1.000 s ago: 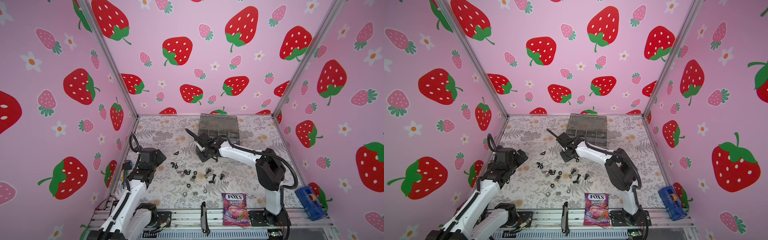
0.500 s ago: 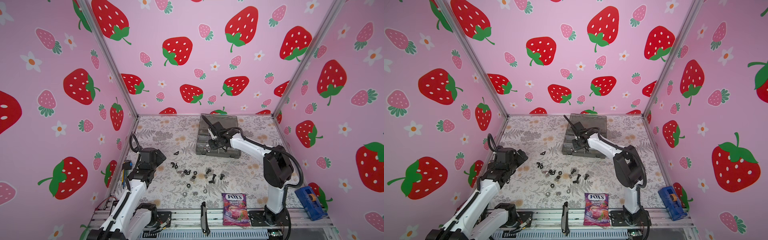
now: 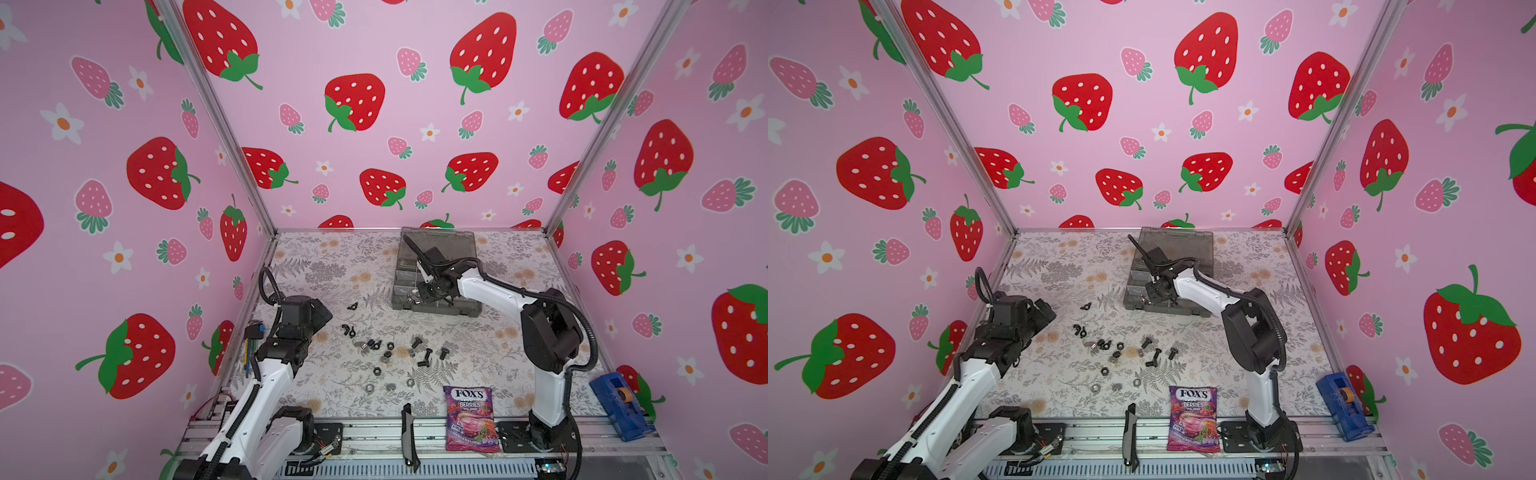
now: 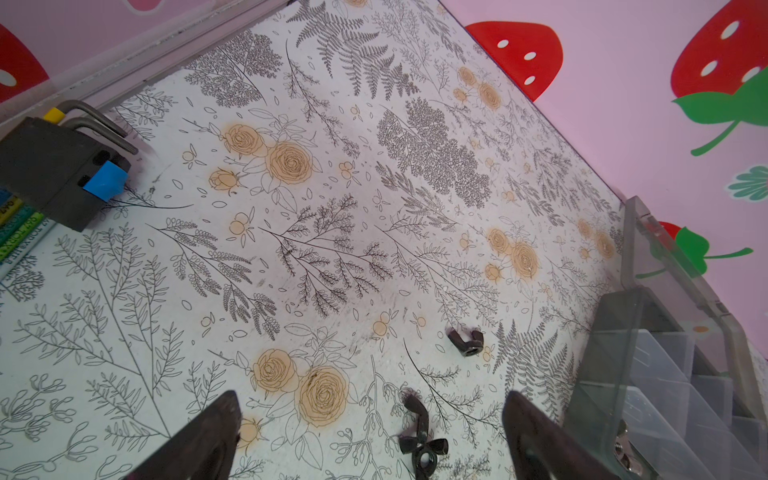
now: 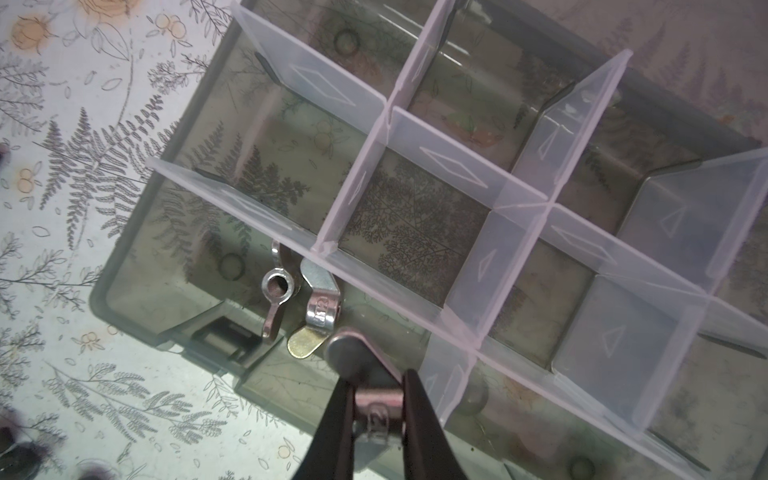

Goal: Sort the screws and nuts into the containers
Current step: 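Carry the silver wing nut over the organizer box and release it, then move the right gripper back to the pile and grasp another silver wing nut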

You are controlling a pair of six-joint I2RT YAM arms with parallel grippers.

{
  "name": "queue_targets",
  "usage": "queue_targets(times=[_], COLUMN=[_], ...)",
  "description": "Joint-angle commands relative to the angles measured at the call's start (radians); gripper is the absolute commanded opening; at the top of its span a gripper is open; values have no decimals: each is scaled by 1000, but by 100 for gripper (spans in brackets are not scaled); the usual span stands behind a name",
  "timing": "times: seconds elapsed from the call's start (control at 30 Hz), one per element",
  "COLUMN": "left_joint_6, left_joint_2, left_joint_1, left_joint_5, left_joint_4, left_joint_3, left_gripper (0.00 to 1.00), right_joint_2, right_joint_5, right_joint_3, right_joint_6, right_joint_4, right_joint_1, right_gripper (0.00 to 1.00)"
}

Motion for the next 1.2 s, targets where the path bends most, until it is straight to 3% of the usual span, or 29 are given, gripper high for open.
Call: queue_targets(times=[0.0,0.5,0.83,1.17], left_joint_6=[-16,-15,-18,-26], left_joint_2=[-3,-6,-6,-7], left_joint_1=[4,3,4,4], left_joint_5=[-13,-11,-9,-18], left_joint_4=[-20,-24,-24,-31], left_joint_3=[17,16,12,12], left_gripper=[99,99,99,99], right_joint_2=[19,13,-90,-105], right_joint_5=[36,42,47,-11], right_joint_3=[-20,-32,-73,-39], right_joint_6=[-9,-5,0,-34], right_joint_4=[8,22,93,146], right_joint_1=[-4,-4,25,167], right_gripper=[9,37,39,40])
